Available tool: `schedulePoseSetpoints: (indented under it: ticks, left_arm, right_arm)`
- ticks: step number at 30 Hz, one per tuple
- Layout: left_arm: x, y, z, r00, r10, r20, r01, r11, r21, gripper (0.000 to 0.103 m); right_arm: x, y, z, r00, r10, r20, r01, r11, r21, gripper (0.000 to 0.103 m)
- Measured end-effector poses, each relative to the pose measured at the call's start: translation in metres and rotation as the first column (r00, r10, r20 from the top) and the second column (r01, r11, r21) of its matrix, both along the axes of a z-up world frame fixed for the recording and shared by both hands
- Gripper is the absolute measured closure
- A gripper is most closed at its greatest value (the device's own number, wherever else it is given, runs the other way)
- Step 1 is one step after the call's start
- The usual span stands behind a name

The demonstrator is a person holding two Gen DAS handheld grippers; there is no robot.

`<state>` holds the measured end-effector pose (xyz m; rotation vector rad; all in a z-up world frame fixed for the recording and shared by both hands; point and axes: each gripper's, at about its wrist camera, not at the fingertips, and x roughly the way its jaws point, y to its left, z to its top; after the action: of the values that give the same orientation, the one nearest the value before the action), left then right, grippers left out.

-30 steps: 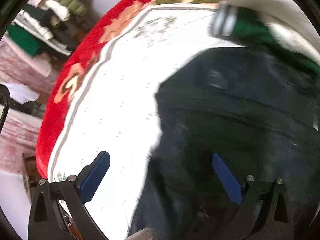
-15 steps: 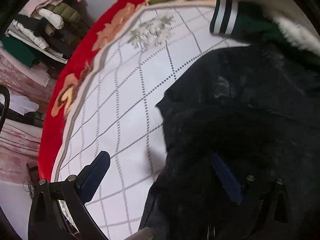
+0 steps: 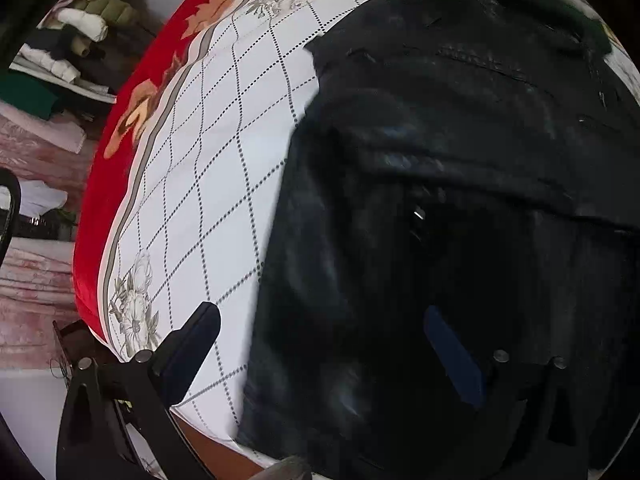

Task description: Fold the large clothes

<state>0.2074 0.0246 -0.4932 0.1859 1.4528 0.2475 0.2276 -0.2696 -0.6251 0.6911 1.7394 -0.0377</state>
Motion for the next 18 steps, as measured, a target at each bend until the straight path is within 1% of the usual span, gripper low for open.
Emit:
schedulePoseSetpoints:
  ticks: [1,3,4,5,6,8,9,10,11,13,14,15,16,18]
  left_arm:
    - [-0.003,-0.001,0.001,1.0,-0.012,-0.002,0.012,1.0,-0.001,0.0]
    - [-0.006,-0.006,-0.001,0.999,-0.043,-0.012,0.043,0.999,-0.007,0.0]
    - [-0.006,-0.009,-0.004,0.998,-0.059,-0.01,0.059,0.998,-0.001,0.0]
    - [-0.004,-0.013,-0.009,0.997,-0.08,-0.011,0.08,0.997,0.014,0.0]
    - [-0.003,-0.017,-0.012,0.996,-0.093,-0.01,0.093,0.995,0.027,0.0]
    - [0.006,-0.026,-0.019,0.992,-0.122,0.014,0.121,0.991,0.05,0.0]
    - [0.012,-0.031,-0.024,0.99,-0.141,0.02,0.14,0.987,0.074,0.0]
    - [0.015,-0.035,-0.027,0.987,-0.16,0.027,0.156,0.983,0.099,0.0]
    - [0.019,-0.04,-0.033,0.982,-0.188,0.031,0.183,0.974,0.132,0.0]
    - [0.024,-0.048,-0.048,0.974,-0.225,0.006,0.22,0.96,0.175,0.0]
    - [0.025,-0.049,-0.05,0.973,-0.23,0.004,0.225,0.957,0.182,0.0]
    - [0.024,-0.049,-0.051,0.972,-0.233,0.012,0.226,0.956,0.186,0.0]
    - [0.023,-0.049,-0.051,0.972,-0.233,0.02,0.226,0.957,0.181,0.0]
    - [0.02,-0.047,-0.049,0.972,-0.232,0.039,0.224,0.963,0.148,0.0]
  right_arm:
    - [-0.008,0.008,0.004,1.0,0.012,-0.021,-0.012,1.0,0.016,0.096]
    - [-0.021,0.015,0.002,0.996,0.047,-0.072,-0.048,0.999,-0.015,0.094]
    - [-0.025,0.016,0.0,0.992,0.082,-0.097,-0.09,0.993,-0.077,0.082]
    - [-0.022,0.017,0.002,0.988,0.116,-0.105,-0.132,0.978,-0.164,0.072]
    - [-0.019,0.017,0.007,0.986,0.134,-0.1,-0.154,0.961,-0.228,0.059]
    - [-0.009,0.018,0.028,0.996,0.088,-0.024,-0.091,0.963,-0.254,0.058]
    - [-0.004,0.02,0.034,0.997,0.077,-0.001,-0.074,0.961,-0.266,0.058]
    - [0.006,0.024,0.041,0.997,0.073,0.038,-0.058,0.95,-0.306,0.058]
    - [0.015,0.029,0.04,0.995,0.084,0.051,-0.062,0.939,-0.338,0.058]
    - [0.027,0.039,0.025,0.993,0.114,0.025,-0.096,0.926,-0.366,0.058]
    - [0.031,0.043,0.013,0.994,0.112,0.009,-0.101,0.923,-0.371,0.058]
    - [0.031,0.043,0.012,0.995,0.098,0.023,-0.082,0.921,-0.382,0.06]
    - [0.031,0.041,0.014,0.997,0.076,0.034,-0.057,0.92,-0.388,0.062]
    - [0.029,0.032,0.02,0.999,-0.011,0.049,0.031,0.91,-0.413,0.062]
